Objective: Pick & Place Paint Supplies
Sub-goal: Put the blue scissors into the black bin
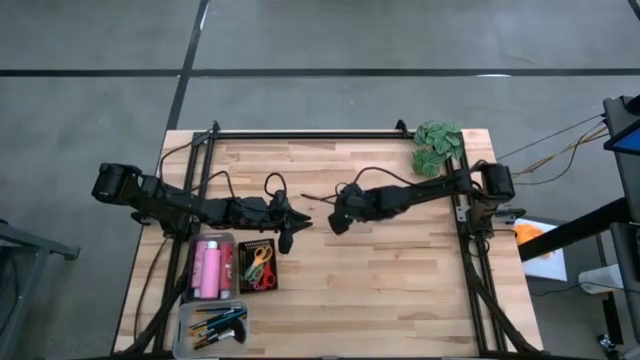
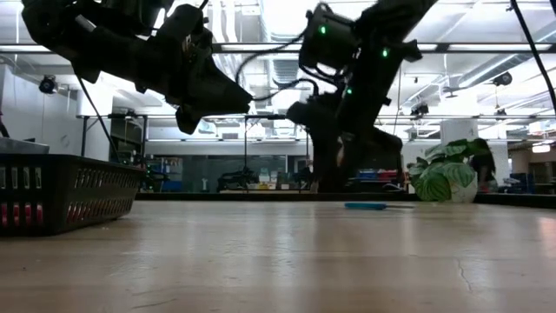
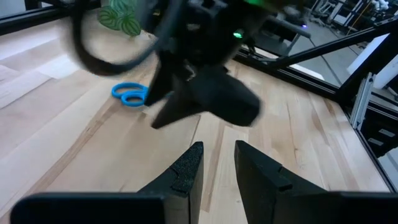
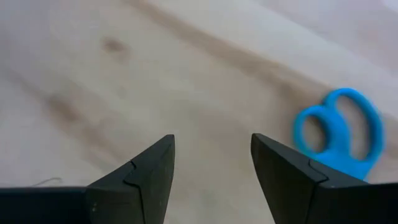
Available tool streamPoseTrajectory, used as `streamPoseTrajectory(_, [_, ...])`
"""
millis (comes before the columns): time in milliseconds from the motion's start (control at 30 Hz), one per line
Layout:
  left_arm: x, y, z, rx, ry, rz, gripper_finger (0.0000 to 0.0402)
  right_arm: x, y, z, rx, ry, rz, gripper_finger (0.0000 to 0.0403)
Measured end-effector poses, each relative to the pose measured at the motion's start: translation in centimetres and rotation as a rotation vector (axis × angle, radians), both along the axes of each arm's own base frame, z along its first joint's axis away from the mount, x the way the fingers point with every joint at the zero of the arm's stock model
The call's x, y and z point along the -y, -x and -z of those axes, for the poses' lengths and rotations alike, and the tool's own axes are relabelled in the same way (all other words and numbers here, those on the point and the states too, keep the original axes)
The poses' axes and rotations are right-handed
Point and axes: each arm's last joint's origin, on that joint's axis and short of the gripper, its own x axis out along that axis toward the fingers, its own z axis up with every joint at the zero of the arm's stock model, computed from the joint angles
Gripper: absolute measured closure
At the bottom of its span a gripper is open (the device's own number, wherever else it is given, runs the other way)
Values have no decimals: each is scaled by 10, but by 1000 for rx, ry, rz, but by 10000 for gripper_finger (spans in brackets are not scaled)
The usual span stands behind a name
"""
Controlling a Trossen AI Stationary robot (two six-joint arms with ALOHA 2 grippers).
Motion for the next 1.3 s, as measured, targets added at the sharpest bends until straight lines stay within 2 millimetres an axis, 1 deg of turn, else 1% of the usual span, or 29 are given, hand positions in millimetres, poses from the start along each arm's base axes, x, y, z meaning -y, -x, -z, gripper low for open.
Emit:
streamPoseTrajectory(300, [0, 0, 0, 1, 0, 0, 308, 28, 25, 28, -96, -5, 110, 194])
streamPoseTrajectory(433, [0, 0, 0, 1, 0, 0, 308, 35, 33, 38, -102, -3, 139, 194])
streamPoseTrajectory(567, [0, 0, 0, 1, 0, 0, 308, 35, 36, 43, -64, 4, 143, 194])
streamPoseTrajectory(800, [0, 0, 0, 1, 0, 0, 308, 30, 28, 39, -22, -23, 114, 194])
streamPoseTrajectory(1067, [0, 0, 0, 2, 0, 0, 308, 17, 13, 34, 128, -125, 11, 194])
streamPoseTrajectory(1167, [0, 0, 0, 2, 0, 0, 308, 12, 8, 36, 162, -127, -14, 194])
streamPoseTrajectory(1300, [0, 0, 0, 2, 0, 0, 308, 3, -2, 45, 172, -135, -48, 194])
